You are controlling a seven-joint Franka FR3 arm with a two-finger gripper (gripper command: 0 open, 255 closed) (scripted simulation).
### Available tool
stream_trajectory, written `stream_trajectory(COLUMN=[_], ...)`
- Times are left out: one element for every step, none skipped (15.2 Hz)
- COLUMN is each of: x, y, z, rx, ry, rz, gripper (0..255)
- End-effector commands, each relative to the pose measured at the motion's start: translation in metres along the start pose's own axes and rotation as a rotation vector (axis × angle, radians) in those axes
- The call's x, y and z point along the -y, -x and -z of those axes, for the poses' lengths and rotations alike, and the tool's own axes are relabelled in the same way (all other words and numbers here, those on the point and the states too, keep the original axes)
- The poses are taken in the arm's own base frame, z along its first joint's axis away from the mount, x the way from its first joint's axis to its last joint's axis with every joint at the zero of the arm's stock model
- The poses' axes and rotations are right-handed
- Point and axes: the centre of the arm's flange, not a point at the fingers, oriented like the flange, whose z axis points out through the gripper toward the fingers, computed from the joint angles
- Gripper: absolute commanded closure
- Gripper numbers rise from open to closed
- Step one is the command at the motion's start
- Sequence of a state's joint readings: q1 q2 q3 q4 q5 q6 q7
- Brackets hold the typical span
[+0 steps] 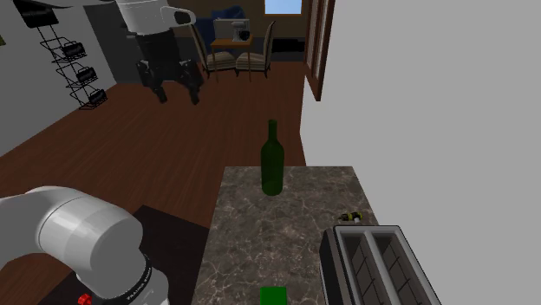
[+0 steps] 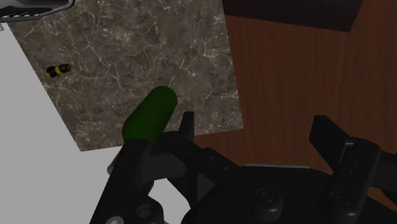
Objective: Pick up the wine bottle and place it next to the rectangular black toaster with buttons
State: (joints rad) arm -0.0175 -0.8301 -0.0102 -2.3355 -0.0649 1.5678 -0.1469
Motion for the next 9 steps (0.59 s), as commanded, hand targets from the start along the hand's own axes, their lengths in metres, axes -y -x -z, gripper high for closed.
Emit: stream_trajectory(x=[0.000,-0.009,-0.017,-0.026,-0.034,-0.043,-0.052,-0.060,-0.069], y=[0.000,-0.009,-0.019,-0.028,-0.037,-0.046,-0.055,-0.064,-0.073], z=[0.000,-0.006,-0.011,-0.017,-0.023,-0.029,-0.034,-0.040,-0.046], rx=[0.000,0.005,0.010,0.015,0.020,0.025,0.030,0.035,0.040], ry=[0.000,-0.001,-0.002,-0.004,-0.005,-0.006,-0.007,-0.009,-0.010], rz=[0.000,-0.003,-0.007,-0.010,-0.014,-0.017,-0.021,-0.024,-0.027], gripper=[0,0,0,0,0,0,0,0,0])
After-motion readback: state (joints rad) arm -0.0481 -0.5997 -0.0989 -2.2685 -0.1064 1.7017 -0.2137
